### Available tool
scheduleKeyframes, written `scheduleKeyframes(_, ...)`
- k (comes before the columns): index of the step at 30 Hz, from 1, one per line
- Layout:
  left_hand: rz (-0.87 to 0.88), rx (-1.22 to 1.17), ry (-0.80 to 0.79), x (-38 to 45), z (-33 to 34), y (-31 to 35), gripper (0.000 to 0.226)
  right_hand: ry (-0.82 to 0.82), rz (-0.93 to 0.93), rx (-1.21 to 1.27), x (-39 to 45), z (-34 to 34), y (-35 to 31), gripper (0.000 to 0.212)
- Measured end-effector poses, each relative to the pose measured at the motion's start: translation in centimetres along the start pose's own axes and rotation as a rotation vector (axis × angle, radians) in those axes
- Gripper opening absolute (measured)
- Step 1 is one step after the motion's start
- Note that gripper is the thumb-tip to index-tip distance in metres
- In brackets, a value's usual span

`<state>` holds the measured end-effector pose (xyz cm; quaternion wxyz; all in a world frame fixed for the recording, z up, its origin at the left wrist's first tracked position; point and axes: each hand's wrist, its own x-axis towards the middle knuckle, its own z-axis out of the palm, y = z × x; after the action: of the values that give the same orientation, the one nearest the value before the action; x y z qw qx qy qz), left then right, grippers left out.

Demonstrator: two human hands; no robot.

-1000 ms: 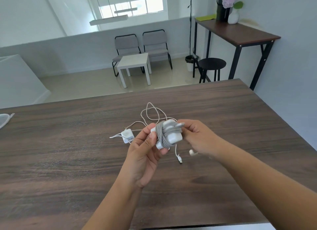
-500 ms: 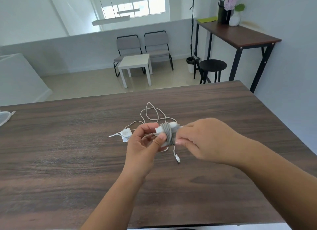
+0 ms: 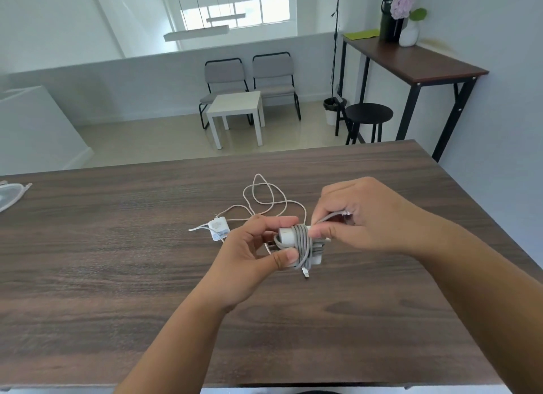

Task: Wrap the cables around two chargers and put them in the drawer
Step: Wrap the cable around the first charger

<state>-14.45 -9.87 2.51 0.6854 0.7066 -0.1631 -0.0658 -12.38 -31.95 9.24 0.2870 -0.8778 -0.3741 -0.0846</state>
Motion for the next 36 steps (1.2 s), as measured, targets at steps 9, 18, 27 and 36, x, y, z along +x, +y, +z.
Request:
scheduleKeyframes(9,0.017,0.01,-0.005,-0.6,0.7,-0.3,0.059,0.214,0.21,0.618,-0.9,3.1,0.9,0.013)
scheduleKeyframes(18,0.151,-0.09,0.162,-1.0,2.6,-0.8,0.06,0.574,0.196,0.866,-1.5,6.2,0.2,0.009)
scheduleKeyframes(27,0.043,-0.442,0.245,-0.6,4.0,0.1,0.064,0.722,0.127,0.872,-1.5,7.2,-0.4,0.007)
scheduleKeyframes(36,0.097,-0.107,0.253,-0.7,3.6,0.2,0.085,0.718,0.102,0.702,-1.8,6.2,-1.5,0.01)
